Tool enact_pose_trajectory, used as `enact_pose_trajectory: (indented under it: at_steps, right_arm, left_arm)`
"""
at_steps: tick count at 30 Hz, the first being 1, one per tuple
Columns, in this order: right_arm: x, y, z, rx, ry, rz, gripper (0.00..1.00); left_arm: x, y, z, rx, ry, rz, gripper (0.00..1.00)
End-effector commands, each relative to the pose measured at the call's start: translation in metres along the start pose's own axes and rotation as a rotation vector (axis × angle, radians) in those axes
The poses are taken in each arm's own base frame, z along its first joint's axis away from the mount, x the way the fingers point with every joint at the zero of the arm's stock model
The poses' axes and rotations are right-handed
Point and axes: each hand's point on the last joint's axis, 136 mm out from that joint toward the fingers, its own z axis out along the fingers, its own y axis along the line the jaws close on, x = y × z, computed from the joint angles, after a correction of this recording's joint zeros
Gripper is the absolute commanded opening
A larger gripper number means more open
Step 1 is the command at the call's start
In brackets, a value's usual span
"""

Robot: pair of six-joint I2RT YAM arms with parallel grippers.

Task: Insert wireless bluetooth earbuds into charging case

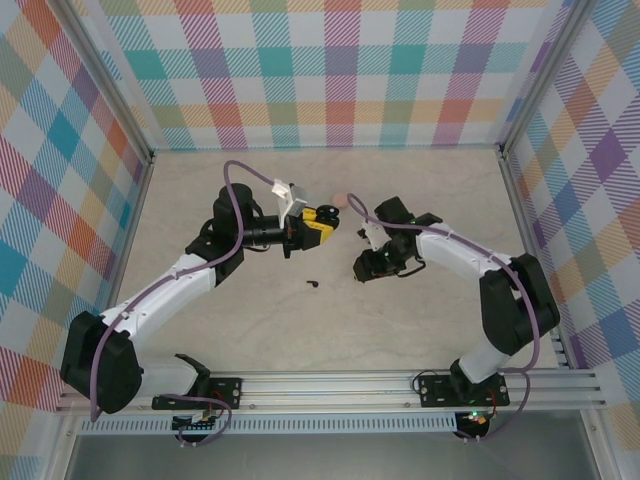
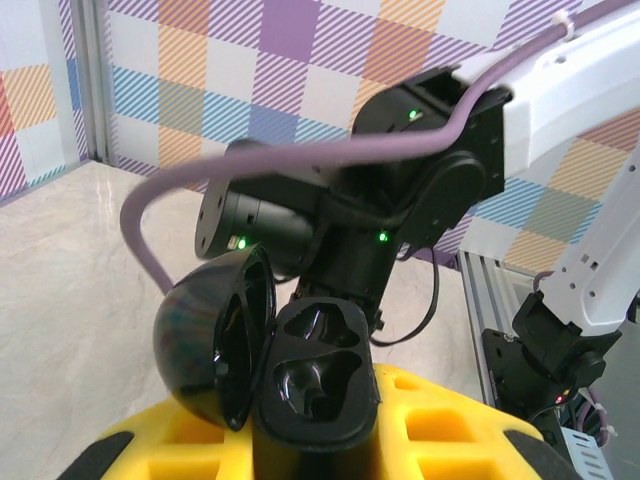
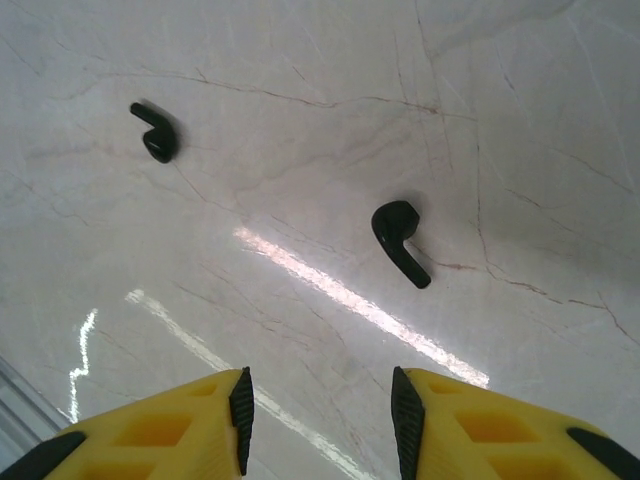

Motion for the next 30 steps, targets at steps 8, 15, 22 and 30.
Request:
enact_pose_trajectory:
  at_steps: [8, 15, 22, 30]
  right_arm:
    - [-0.007, -0.014, 0.032, 0.081, 0.040, -0.064, 0.44]
    - [-0.013, -0.018, 0.045, 0.109, 0.063, -0.081, 0.43]
    - [-0.018, -0.024, 0.055, 0.152, 0.066, -0.069, 0.38]
    - [-0.025, -0.041, 0.055, 0.261, 0.029, 0.012, 0.23]
  left_arm:
    - [-0.015, -0.011, -0.004, 0.014, -0.045, 0.051, 0.13]
    - [-0.017, -0.013, -0.005, 0.015, -0.051, 0.051, 0.13]
    - [-0.020, -0.014, -0.007, 0.012, -0.056, 0.052, 0.13]
    - [-0.019, -0.014, -0.007, 0.009, -0.054, 0.050, 0.13]
